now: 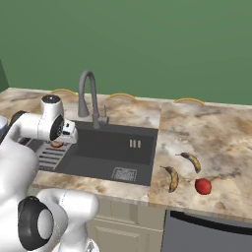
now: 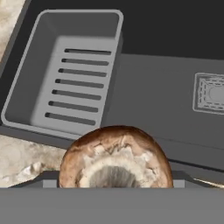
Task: There is a mixed pile of frozen fruits and vegetables on the counter. Locate all the frozen vegetables and place the items in a bowl on the counter. Take all the frozen fruits and defrost them in a running sink.
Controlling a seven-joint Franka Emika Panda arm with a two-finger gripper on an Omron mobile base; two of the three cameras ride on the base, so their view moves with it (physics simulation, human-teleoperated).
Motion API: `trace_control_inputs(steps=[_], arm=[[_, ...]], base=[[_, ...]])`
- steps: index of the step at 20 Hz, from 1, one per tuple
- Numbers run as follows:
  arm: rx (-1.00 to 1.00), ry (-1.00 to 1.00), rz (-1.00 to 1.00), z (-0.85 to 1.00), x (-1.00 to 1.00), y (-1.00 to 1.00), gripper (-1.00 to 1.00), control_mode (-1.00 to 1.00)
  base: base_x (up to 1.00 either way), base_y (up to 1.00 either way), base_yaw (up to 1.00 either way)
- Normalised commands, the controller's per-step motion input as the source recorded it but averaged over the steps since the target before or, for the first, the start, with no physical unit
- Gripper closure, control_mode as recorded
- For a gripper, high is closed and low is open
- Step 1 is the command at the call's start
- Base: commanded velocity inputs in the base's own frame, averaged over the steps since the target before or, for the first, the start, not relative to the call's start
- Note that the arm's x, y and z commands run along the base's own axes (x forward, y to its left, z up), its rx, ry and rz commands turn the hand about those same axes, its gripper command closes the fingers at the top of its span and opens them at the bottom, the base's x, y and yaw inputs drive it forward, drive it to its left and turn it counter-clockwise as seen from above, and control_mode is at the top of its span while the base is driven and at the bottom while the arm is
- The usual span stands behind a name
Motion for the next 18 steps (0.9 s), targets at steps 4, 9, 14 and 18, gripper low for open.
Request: trace_control_inputs(steps=[4, 9, 14, 18], arm=[[0.01, 0.07, 0.07, 0.00, 0.00, 1.00, 1.00, -1.00], [0.05, 0.01, 0.05, -0.02, 0.01, 1.00, 1.00, -1.00], [-0.01, 0.11, 0.05, 0.14, 0.15, 1.00, 1.00, -1.00], [-0.08, 0.16, 0.02, 0.36, 0.20, 0.91, 1.00, -1.00]], base=[[0.00, 0.00, 0.00], [0.00, 0.00, 0.00], [0.00, 0.00, 0.00], [0.00, 0.00, 0.00]])
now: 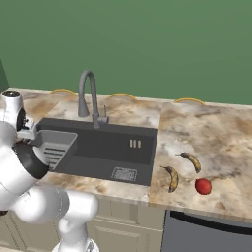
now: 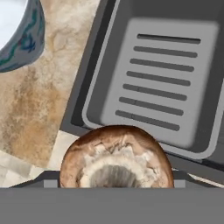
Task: There is a mixed pile of frozen fruits and vegetables on the counter. Locate all the frozen vegetables and place the items in a bowl on the counter. Take all the frozen fruits and defrost them in a running sink.
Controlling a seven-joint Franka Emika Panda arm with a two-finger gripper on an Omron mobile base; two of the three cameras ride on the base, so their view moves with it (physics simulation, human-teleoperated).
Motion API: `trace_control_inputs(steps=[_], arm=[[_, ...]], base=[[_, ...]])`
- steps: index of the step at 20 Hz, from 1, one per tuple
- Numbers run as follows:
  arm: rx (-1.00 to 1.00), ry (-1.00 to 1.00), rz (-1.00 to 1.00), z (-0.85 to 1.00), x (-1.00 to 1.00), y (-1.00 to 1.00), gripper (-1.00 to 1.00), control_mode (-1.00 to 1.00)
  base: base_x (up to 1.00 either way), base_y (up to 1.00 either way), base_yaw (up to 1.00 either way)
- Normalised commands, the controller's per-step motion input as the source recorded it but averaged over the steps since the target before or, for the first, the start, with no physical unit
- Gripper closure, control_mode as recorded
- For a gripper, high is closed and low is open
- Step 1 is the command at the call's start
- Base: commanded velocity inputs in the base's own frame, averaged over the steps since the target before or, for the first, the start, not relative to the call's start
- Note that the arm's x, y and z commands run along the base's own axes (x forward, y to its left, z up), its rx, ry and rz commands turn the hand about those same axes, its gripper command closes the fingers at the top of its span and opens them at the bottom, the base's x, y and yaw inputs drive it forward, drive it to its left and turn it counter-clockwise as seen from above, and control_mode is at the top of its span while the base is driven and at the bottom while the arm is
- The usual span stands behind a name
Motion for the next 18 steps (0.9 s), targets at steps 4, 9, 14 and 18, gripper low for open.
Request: trace_control_inputs(steps=[4, 9, 14, 18], arm=[[-0.11, 0.16, 0.00, 0.39, 0.14, 0.80, 1.00, -1.00], [-0.12, 0.16, 0.00, 0.35, 0.16, 0.57, 1.00, -1.00], [-0.04, 0.05, -0.04, -0.01, 0.31, 0.47, 1.00, -1.00], [0.10, -0.01, -0.07, -0.30, 0.21, 0.40, 1.00, -1.00]], base=[[0.00, 0.00, 0.00], [0.00, 0.00, 0.00], [0.00, 0.00, 0.00], [0.00, 0.00, 0.00]])
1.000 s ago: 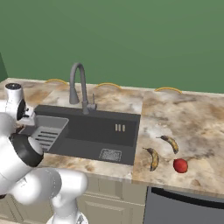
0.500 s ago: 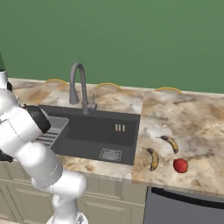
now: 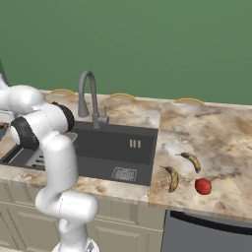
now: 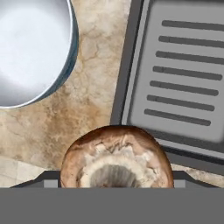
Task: There is a mixed pile of frozen fruits and vegetables on the counter. Locate all the frozen vegetables and place the items in a bowl on the counter. Take all the frozen fruits and defrost them in a running sink.
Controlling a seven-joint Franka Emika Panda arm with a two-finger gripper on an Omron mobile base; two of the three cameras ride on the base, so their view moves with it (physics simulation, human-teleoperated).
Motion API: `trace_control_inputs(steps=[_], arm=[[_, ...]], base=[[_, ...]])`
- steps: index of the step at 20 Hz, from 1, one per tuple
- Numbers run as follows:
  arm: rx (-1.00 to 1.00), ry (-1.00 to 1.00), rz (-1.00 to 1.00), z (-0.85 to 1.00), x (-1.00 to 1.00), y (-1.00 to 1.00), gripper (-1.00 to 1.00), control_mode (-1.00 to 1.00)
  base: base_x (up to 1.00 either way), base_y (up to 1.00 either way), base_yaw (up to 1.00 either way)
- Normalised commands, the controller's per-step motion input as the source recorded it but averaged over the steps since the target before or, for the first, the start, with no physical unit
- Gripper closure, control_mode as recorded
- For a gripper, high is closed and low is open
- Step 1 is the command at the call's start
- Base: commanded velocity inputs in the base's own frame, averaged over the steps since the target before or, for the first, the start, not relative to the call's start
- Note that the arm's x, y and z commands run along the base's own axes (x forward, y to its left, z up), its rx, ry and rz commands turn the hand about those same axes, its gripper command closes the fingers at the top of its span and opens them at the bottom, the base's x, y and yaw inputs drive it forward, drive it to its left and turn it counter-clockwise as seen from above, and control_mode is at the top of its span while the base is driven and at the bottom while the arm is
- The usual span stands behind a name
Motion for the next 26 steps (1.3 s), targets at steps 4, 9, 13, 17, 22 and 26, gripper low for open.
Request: trace_control_inputs(steps=[4, 9, 13, 17, 22, 26], arm=[[0.20, 0.14, -0.12, -0.10, 0.11, 0.40, 1.00, -1.00], [0.20, 0.19, -0.13, 0.20, -0.03, 0.35, 1.00, -1.00], [0.17, 0.15, -0.15, 0.02, -0.08, 0.23, 1.00, -1.00], [0.05, 0.01, -0.13, -0.22, -0.17, 0.06, 1.00, -1.00], [0.00, 0.08, -0.06, -0.22, 0.01, 0.00, 1.00, -1.00], [0.00, 0.12, 0.00, -0.15, 0.12, 0.15, 1.00, -1.00]], base=[[0.00, 0.00, 0.00], [0.00, 0.00, 0.00], [0.00, 0.00, 0.00], [0.00, 0.00, 0.00], [0.00, 0.00, 0.00], [0.00, 0.00, 0.00]])
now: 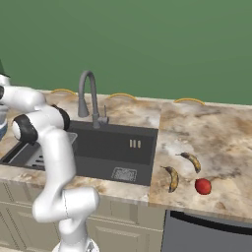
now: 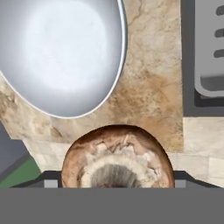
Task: There is a mixed pile of frozen fruits and vegetables on the counter. Locate all the frozen vegetables and place the items in a bowl on the counter. Take all the frozen fruits and defrost them in a running sink.
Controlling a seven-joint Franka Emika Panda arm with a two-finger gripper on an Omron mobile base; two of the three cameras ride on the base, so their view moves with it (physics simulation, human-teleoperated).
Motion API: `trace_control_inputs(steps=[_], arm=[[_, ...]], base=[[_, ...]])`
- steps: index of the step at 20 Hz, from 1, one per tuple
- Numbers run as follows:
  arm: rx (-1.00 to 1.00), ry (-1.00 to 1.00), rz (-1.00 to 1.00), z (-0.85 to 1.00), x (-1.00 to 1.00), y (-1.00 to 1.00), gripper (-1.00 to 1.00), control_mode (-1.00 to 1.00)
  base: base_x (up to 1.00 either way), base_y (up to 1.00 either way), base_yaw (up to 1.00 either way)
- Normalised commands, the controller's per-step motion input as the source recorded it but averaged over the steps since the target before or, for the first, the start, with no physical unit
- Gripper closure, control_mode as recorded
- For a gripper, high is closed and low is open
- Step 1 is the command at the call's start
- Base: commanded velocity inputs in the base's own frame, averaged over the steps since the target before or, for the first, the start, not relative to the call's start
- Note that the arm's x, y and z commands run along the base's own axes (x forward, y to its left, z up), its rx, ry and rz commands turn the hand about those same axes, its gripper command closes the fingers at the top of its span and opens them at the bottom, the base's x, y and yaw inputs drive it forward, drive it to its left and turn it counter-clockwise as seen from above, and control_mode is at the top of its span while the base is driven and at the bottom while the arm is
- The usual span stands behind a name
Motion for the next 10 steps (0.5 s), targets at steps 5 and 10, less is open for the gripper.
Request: trace_control_inputs(steps=[5, 10], arm=[[-0.04, 0.13, -0.02, 0.01, 0.17, 0.26, 1.00, -1.00], [-0.11, 0.01, -0.03, 0.05, 0.33, 0.16, 1.00, -1.00]], base=[[0.00, 0.00, 0.00], [0.00, 0.00, 0.00]])
